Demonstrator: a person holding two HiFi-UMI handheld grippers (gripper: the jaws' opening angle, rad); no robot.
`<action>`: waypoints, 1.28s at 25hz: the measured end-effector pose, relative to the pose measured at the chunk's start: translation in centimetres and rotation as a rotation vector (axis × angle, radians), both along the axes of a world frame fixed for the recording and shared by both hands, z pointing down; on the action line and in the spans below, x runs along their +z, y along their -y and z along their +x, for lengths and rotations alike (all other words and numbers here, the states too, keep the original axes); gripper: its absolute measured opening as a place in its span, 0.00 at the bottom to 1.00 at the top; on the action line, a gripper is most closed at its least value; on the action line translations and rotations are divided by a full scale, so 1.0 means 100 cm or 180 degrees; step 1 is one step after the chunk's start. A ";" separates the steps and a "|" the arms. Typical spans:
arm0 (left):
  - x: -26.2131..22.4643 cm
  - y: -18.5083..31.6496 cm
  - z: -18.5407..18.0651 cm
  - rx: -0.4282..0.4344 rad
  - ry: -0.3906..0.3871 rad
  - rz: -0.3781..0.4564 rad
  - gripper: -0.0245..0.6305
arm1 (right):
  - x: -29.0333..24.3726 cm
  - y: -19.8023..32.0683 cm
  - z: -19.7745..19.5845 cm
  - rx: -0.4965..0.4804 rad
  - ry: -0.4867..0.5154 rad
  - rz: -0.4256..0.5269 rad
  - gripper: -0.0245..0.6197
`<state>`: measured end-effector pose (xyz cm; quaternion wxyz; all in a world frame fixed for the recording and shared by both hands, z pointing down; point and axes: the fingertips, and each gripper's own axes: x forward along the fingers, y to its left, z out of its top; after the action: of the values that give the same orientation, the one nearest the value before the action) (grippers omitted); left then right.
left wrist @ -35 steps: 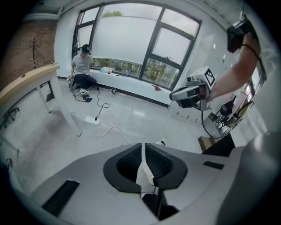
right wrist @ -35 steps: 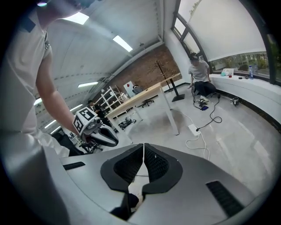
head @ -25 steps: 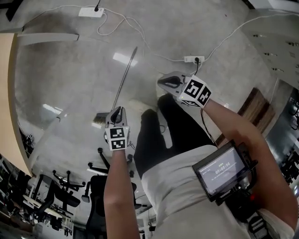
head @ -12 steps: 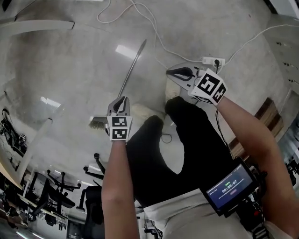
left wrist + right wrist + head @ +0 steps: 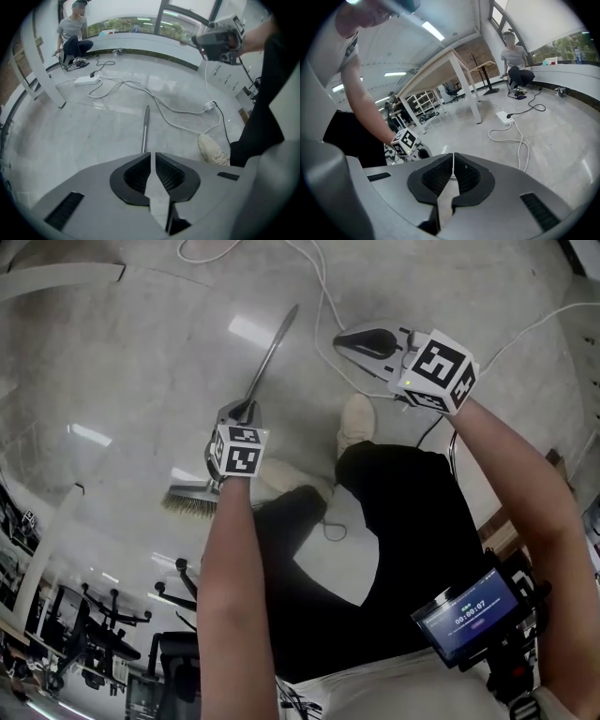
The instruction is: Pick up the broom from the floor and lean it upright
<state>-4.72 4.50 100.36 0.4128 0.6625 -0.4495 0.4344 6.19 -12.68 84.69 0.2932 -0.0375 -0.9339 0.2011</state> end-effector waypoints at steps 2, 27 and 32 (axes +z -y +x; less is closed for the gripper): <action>0.012 0.005 0.005 -0.0006 -0.0005 -0.0040 0.09 | -0.001 0.002 0.001 -0.0003 -0.0017 -0.0029 0.07; 0.058 -0.007 0.000 0.0081 0.0280 -0.0322 0.15 | -0.015 0.011 0.032 0.0220 -0.0187 -0.0067 0.07; 0.015 -0.008 -0.017 0.0081 0.0241 -0.0081 0.15 | -0.027 -0.007 0.029 0.0225 -0.0229 -0.0208 0.07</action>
<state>-6.39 5.32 101.83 0.3983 0.6459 -0.4508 0.4700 9.07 -11.95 82.01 0.3179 -0.0068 -0.9164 0.2430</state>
